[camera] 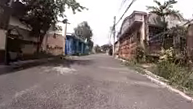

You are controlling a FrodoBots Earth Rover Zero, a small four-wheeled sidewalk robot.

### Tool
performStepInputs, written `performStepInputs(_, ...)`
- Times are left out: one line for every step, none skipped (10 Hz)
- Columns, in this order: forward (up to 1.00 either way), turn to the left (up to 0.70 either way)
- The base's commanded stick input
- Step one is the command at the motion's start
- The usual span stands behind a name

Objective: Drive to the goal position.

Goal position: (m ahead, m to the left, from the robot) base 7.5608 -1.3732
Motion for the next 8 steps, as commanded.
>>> performStepInputs(0.70,0.00)
performStepInputs(0.70,0.00)
performStepInputs(0.70,0.00)
performStepInputs(0.70,0.00)
performStepInputs(0.70,0.00)
performStepInputs(0.70,0.00)
performStepInputs(0.70,0.00)
performStepInputs(0.70,0.00)
